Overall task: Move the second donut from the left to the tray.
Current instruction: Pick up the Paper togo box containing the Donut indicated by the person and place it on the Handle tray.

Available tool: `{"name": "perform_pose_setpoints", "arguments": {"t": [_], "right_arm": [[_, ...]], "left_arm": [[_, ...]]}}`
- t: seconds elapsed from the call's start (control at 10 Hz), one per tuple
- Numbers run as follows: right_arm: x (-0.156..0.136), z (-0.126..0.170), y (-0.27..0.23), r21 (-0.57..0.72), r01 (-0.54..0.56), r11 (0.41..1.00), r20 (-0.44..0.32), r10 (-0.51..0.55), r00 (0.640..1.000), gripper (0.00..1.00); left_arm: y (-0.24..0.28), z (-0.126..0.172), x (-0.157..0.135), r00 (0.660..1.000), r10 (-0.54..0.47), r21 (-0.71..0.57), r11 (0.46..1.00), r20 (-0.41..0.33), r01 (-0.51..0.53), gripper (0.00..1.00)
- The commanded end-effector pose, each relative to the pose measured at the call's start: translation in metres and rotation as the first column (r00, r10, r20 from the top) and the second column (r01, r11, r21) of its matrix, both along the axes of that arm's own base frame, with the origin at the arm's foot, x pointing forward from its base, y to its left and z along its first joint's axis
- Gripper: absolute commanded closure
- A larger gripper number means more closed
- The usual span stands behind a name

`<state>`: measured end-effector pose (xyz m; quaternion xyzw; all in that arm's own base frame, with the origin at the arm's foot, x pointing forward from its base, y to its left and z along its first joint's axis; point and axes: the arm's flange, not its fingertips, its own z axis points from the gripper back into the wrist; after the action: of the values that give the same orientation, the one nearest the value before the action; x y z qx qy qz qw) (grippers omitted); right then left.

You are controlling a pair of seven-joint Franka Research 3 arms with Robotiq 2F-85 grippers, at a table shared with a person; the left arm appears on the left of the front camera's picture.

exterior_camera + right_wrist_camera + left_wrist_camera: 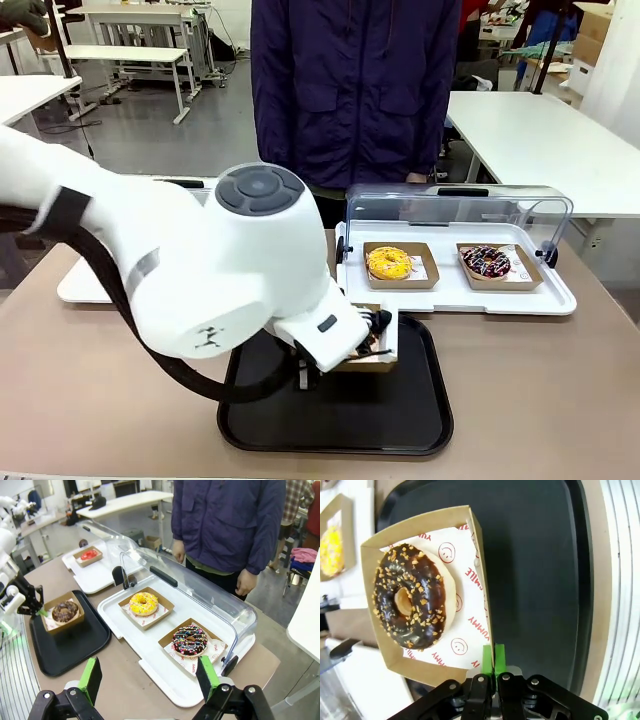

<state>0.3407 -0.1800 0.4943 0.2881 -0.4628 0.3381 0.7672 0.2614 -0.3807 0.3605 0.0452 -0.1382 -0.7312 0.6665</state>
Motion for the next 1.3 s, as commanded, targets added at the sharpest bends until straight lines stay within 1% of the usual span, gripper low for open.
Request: {"name": "perform_pose_setpoints", "arguments": {"t": [0.0, 0.2, 0.4, 0.7, 0.9, 1.1, 1.2], "right_arm": [[0.003, 0.001, 0.000, 0.011, -0.004, 1.000, 0.041, 0.003, 0.999, 0.00], [0.003, 0.001, 0.000, 0.011, -0.004, 1.000, 0.041, 0.003, 0.999, 0.00], [0.003, 0.001, 0.000, 0.011, -0.004, 1.000, 0.041, 0.003, 0.999, 0.00], [0.003, 0.001, 0.000, 0.011, -0.004, 1.000, 0.041, 0.003, 0.999, 0.00], [0.003, 0.001, 0.000, 0.011, -0.004, 1.000, 0.041, 0.003, 0.999, 0.00], [0.003, 0.001, 0.000, 0.011, -0.004, 1.000, 0.041, 0.003, 0.999, 0.00], [0.003, 0.001, 0.000, 0.011, -0.004, 1.000, 0.041, 0.003, 0.999, 0.00]], "left_arm": [[-0.007, -0.016, 0.003, 1.000, 0.002, 0.005, 1.000, 0.031, -0.002, 0.98], [-0.004, -0.032, -0.005, 1.000, 0.006, 0.006, 1.000, 0.017, -0.006, 0.98], [0.001, -0.038, -0.015, 1.000, 0.010, 0.015, 1.000, 0.008, -0.010, 0.98], [-0.002, -0.050, -0.011, 0.999, 0.011, 0.024, 1.000, -0.038, -0.010, 0.98], [0.000, -0.052, -0.006, 0.998, 0.034, 0.036, 0.999, -0.056, -0.032, 0.98], [0.001, -0.052, -0.001, 0.995, 0.058, 0.011, 0.998, -0.079, -0.058, 0.98], [0.002, -0.049, -0.001, 0.996, 0.062, 0.009, 0.998, -0.069, -0.062, 0.41]]}}
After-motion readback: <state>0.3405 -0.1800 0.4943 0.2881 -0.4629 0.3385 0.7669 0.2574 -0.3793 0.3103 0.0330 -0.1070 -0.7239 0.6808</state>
